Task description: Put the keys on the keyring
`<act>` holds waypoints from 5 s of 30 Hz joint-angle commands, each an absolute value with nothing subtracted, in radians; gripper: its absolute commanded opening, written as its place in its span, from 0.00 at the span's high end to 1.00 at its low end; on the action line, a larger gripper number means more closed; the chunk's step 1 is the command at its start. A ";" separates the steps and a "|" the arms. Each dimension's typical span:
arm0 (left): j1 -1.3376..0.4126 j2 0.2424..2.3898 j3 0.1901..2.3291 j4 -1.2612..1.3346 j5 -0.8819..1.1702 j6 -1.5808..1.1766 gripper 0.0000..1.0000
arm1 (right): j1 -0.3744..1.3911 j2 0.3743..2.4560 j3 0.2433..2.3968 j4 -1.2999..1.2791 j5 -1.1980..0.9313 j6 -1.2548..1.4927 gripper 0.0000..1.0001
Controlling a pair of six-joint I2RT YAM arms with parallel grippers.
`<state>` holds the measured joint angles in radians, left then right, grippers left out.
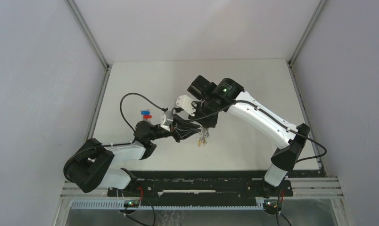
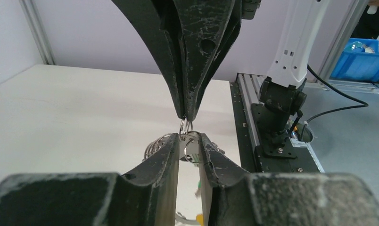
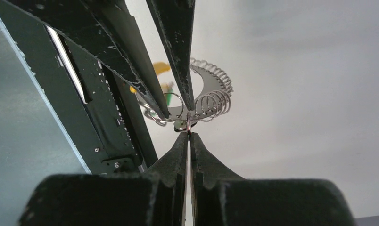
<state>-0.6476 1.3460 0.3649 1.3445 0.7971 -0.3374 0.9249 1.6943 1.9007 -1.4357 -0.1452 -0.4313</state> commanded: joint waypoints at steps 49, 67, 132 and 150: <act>-0.673 1.381 0.466 1.378 0.871 -0.364 0.94 | 0.965 1.618 1.885 -1.365 -0.184 -0.492 1.00; -0.664 1.370 0.457 1.379 0.881 -0.364 0.86 | 0.969 1.591 1.855 -1.347 -0.182 -0.497 1.00; -0.664 1.132 0.492 1.457 0.685 -0.322 1.00 | 0.612 1.103 1.204 -0.437 -0.874 -0.330 0.77; -0.667 1.120 0.503 1.461 0.703 -0.325 1.00 | 0.600 1.140 1.204 -0.426 -0.905 -0.326 0.92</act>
<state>-0.6621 1.1549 0.4156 1.3895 0.6964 -0.3466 0.6083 1.1397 1.2026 -0.4667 -0.8719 -0.3344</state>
